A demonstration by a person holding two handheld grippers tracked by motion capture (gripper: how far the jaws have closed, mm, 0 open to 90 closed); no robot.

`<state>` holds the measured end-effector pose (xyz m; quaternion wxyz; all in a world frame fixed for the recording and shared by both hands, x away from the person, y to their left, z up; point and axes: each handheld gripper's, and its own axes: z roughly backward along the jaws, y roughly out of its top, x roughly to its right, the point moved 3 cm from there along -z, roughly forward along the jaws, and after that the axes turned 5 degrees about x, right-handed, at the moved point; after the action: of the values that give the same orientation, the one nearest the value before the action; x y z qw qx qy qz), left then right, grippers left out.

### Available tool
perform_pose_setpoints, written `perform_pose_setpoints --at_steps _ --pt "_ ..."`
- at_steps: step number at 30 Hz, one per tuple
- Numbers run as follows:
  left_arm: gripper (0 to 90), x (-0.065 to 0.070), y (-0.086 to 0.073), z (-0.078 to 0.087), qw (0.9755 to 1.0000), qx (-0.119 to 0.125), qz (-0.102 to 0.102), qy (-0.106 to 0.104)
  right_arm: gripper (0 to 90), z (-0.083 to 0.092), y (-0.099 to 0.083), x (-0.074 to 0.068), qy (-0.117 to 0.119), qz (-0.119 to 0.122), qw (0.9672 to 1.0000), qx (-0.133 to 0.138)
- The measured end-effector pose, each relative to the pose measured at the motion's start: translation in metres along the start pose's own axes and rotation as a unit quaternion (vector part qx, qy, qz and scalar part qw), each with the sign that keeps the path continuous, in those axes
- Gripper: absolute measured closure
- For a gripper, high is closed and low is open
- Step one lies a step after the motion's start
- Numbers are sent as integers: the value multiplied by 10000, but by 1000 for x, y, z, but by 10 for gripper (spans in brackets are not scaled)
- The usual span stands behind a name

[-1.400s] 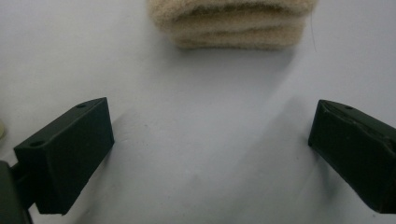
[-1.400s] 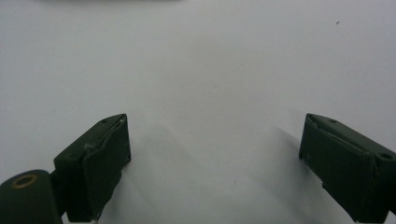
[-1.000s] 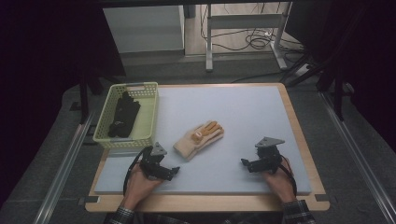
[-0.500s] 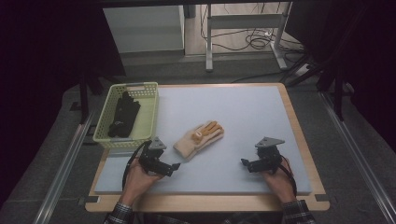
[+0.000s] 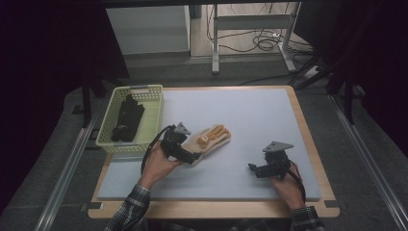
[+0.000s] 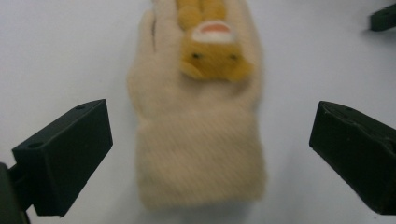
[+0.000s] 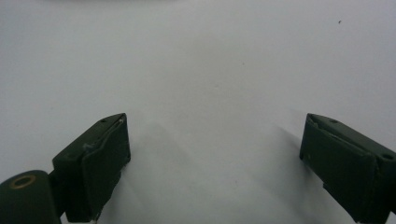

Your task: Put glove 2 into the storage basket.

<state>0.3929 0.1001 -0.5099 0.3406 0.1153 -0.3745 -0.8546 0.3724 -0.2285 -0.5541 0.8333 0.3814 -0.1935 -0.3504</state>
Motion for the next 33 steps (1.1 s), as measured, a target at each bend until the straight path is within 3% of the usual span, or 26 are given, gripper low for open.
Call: perform_pose_setpoints --at_steps 6,10,13,14,16,21,25,33 --pt "0 -12 11 -32 9995 -255 23 -201 82 0 0 0 3 -7 10000 1" --pt "0 -17 10 -50 9983 -378 75 -428 82 0 0 0 3 -8 10000 2" --pt "0 -13 5 -61 9973 -465 39 -569 82 0 0 0 2 -5 10000 3" --pt "0 -9 4 -65 9971 -515 -11 -565 83 0 0 0 1 -10 10000 0" --pt "0 -4 2 -68 9974 -588 -202 -367 82 0 0 0 2 -9 10000 2" --pt "11 3 5 -69 9973 -648 -221 -270 82 0 0 0 2 -7 10000 3" --pt "79 2 6 -68 9972 -699 -253 -108 82 0 0 0 1 -6 10000 3" --pt "432 5 10 -60 9971 -744 -165 -7 82 0 0 0 3 -7 10000 2"
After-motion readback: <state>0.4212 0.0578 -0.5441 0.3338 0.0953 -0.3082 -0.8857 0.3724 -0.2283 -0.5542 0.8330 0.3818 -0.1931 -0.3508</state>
